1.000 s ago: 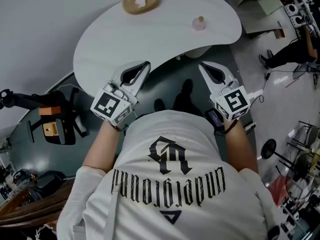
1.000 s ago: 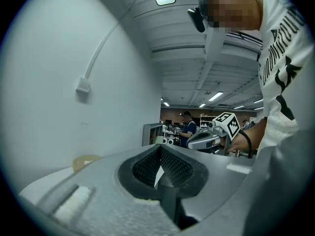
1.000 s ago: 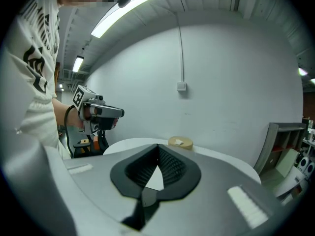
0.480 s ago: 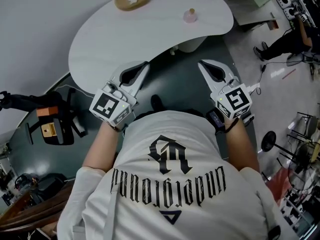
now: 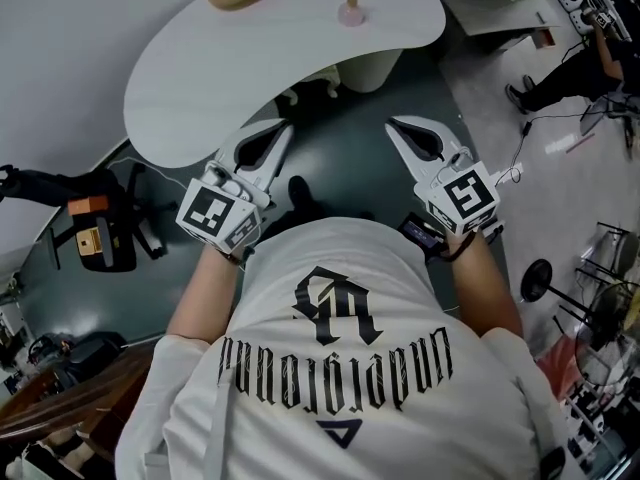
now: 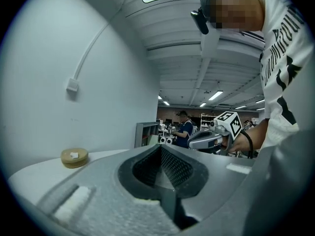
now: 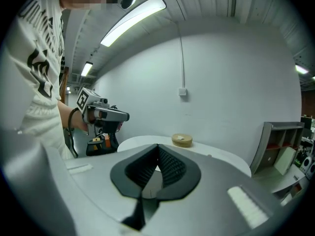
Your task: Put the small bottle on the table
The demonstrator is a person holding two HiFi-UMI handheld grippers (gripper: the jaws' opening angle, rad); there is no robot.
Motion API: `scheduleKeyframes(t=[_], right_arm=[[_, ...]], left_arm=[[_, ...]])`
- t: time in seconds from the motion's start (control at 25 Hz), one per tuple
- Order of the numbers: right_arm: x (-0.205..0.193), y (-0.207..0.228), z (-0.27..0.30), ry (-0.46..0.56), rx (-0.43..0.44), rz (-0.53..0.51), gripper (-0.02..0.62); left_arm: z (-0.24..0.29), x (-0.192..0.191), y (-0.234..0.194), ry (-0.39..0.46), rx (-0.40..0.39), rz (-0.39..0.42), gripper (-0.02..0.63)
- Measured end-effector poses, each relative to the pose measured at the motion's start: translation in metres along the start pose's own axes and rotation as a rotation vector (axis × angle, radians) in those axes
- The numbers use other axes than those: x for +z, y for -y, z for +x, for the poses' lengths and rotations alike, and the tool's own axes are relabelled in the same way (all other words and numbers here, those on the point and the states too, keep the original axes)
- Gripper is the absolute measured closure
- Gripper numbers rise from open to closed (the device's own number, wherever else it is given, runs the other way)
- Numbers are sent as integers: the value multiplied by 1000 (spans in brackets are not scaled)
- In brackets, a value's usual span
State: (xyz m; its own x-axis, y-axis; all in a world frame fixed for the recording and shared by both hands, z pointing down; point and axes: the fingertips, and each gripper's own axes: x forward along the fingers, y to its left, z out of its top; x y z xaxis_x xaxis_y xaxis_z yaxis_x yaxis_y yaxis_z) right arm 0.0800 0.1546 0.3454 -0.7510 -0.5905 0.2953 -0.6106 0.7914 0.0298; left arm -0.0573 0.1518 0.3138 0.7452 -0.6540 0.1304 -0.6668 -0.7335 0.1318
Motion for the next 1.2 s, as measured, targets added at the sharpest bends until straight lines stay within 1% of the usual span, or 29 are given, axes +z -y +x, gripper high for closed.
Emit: scheduleKeyframes(t=[0.32, 0.56, 0.76, 1.0, 1.2], right_arm=[[-36, -12, -91, -9, 59, -14, 594], [-54, -25, -132, -15, 92, -9, 594], [-53, -36, -148, -2, 111, -11, 594], [-53, -42, -147, 2, 127, -22, 594], [-47, -44, -148, 12, 135, -46, 594]], left_arm=[[10, -12, 99, 3, 40, -5, 600], [8, -20, 147, 4, 69, -10, 600], [-2, -21, 165, 6, 94, -12, 600], [-6, -28, 167, 4, 108, -27, 600], [-7, -25, 169, 17, 101, -29, 600]])
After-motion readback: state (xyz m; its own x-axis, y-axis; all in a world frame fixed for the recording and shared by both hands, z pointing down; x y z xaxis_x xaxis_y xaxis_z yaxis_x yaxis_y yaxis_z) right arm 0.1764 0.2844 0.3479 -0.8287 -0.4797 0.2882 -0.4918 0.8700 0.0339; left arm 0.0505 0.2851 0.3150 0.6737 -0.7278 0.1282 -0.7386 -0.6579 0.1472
